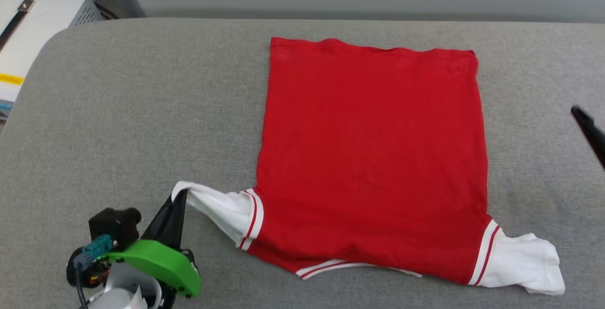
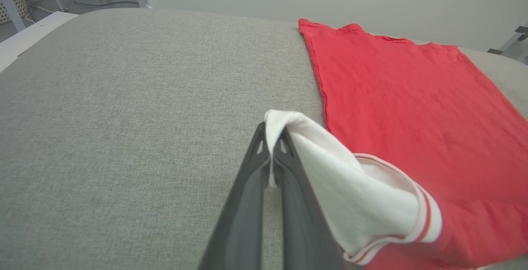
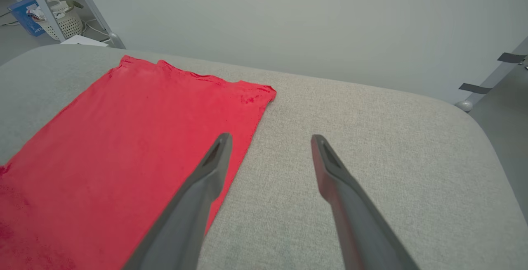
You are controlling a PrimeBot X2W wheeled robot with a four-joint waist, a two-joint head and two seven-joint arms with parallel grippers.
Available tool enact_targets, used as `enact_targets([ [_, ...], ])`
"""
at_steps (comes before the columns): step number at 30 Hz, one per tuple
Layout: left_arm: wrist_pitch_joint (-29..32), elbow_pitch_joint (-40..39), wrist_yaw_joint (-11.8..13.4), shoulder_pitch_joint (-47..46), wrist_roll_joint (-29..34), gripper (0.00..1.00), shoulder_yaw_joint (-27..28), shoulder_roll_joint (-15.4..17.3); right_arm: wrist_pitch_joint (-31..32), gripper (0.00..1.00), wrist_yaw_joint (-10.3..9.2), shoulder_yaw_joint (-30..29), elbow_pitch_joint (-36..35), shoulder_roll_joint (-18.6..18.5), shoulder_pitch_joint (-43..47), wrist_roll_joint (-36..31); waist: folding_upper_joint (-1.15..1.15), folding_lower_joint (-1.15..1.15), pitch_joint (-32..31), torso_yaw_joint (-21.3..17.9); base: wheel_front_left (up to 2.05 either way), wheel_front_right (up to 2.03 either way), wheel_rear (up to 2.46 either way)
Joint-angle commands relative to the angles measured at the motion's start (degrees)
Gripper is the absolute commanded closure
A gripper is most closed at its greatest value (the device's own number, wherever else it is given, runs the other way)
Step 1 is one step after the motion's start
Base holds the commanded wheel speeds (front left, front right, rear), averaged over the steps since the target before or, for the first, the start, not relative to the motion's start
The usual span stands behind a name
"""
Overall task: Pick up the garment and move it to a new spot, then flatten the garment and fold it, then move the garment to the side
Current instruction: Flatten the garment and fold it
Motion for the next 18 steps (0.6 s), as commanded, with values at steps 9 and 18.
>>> enact_targets([
  [9, -1.88, -2.39, 0.65, -8.11, 4.28, 1.00, -0.99, -2.75, 23.38, 0.00, -0.03, 2.32, 5.61, -2.85, -24.55, 0.54, 0.00, 0.01, 11.89, 6.33, 0.00, 0.00, 0.00],
  [18, -3.26, -3.41, -0.26, -13.59, 6.33, 1.00, -2.01, -6.41, 44.14, 0.00, -0.03, 7.55, 18.89, -0.30, -44.14, -3.69, 0.00, 0.01, 20.56, 10.53, 0.00, 0.00, 0.00],
])
